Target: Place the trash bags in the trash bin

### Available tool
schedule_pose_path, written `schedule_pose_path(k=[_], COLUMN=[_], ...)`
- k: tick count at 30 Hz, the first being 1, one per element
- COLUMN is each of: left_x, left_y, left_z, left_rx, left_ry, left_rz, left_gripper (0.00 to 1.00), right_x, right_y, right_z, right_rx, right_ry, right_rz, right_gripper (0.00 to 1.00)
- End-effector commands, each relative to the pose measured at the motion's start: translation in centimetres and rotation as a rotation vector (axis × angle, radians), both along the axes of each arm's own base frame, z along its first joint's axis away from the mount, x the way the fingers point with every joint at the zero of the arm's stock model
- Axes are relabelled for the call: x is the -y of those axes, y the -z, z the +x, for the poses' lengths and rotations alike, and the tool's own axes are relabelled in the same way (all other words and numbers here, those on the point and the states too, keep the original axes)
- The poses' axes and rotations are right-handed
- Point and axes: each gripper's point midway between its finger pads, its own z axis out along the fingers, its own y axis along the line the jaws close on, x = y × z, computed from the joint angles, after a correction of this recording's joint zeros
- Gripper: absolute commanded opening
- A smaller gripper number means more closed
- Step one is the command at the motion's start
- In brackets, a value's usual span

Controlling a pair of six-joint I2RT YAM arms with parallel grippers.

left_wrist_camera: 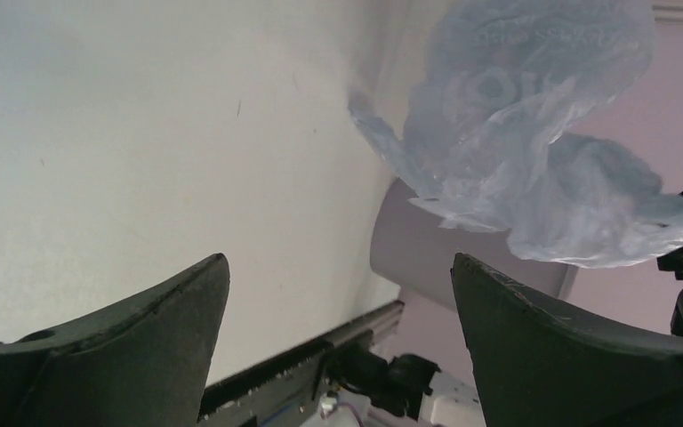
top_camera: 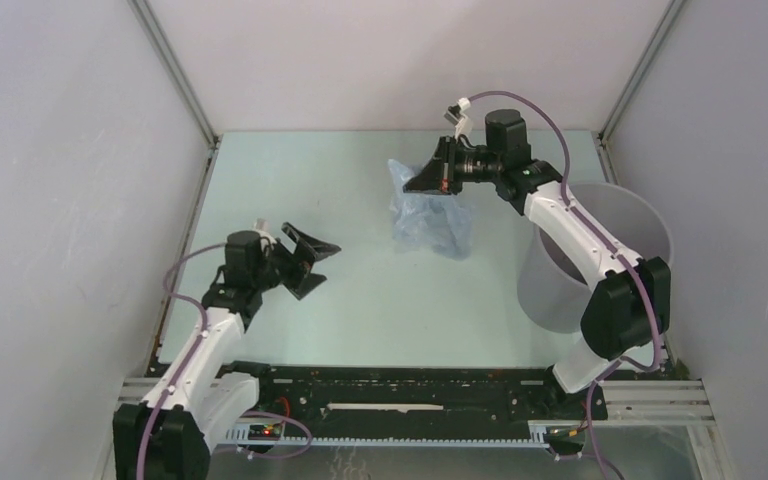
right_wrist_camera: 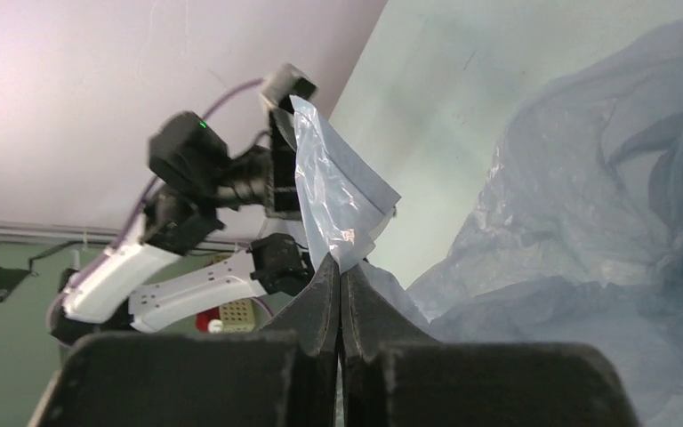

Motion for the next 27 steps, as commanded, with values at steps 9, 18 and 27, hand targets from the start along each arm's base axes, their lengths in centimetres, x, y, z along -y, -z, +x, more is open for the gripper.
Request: schedule_pose_path(k=[9,18,27], left_x=[8.5,13.3,13.3], left_y=[-1.8,-1.4,2.5], left_z=[-2.1,-3.7,-1.5], left_rx=[0.215,0.350,0.336], left_ry=[0.310,0.454,0.364], left_rz=[-0.075,-0.250,-0.246], left_gripper=[0.97,0.95,0.89], right_x=[2.0,2.2,3.2], right_y=[-4.0,-1.9,3.5], right_z=[1.5,3.0,5.1], right_rx=[-0.294,-0.432,-0.466], right_ry=[0.253,0.352,0.437], right_rz=[0.189,0.188,0.067], right_gripper=[0.00,0.00,0.00])
